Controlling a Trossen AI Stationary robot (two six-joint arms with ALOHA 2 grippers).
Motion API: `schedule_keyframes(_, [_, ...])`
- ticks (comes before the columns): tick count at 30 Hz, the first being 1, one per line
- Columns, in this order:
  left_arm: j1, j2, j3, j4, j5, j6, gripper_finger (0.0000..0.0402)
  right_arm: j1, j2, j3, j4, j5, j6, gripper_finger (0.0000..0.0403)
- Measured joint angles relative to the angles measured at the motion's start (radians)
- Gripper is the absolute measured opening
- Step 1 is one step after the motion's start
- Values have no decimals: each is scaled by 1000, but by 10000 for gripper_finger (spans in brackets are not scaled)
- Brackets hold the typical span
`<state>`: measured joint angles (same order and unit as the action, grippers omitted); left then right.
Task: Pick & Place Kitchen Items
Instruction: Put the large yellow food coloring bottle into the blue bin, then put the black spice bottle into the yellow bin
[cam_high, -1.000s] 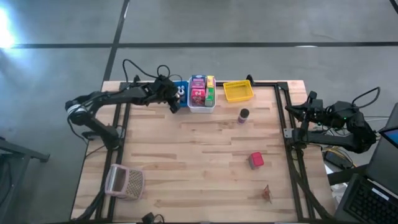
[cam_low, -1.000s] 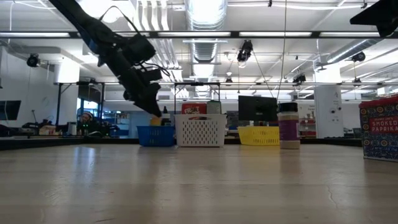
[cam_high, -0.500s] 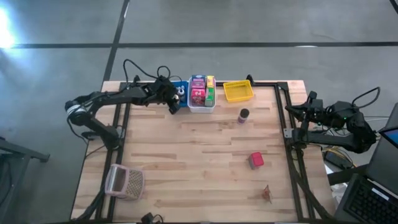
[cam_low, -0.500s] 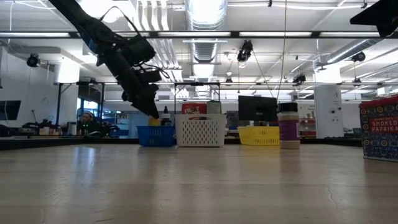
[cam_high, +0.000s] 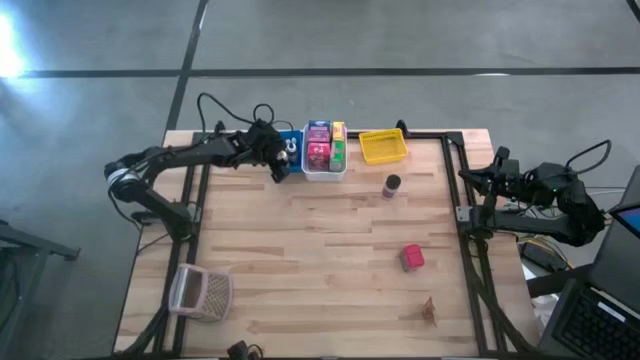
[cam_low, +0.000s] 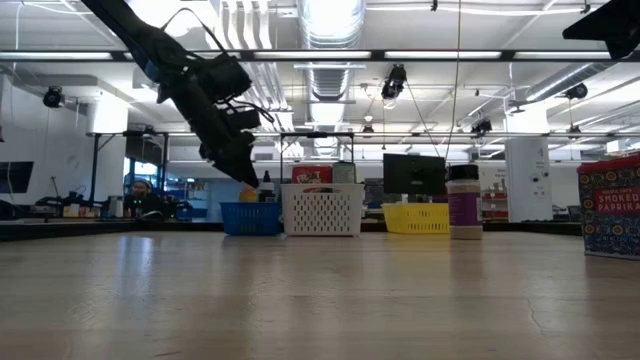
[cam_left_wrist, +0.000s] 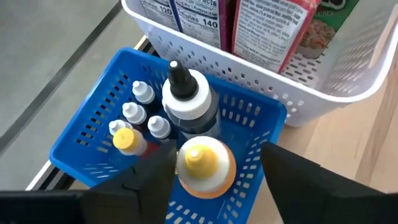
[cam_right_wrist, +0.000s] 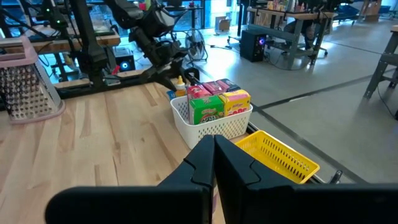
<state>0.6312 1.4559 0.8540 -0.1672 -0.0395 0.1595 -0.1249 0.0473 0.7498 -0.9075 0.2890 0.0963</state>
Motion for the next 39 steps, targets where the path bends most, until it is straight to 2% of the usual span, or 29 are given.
schedule_keyframes(4, [0, -2, 50, -83, -3, 27, 251, 0, 0, 0, 0, 0, 0, 8])
schedule_keyframes(11, [2, -23, 177, -257, -8, 48, 253, 0, 0, 0, 0, 0, 0, 8])
schedule_keyframes(17, [-21, -148, 211, -312, -14, 14, 250, 0, 0, 0, 0, 0, 0, 8])
schedule_keyframes(30, [-279, -472, 52, -168, 7, -90, 250, 0, 0, 0, 11, 0, 0, 8])
schedule_keyframes(34, [-368, -549, -45, -79, 8, -127, 250, 0, 0, 0, 103, 0, 1, 8])
schedule_keyframes(39, [-483, -630, -203, 90, 6, -140, 250, 0, 1, 0, 226, 3, 105, 8])
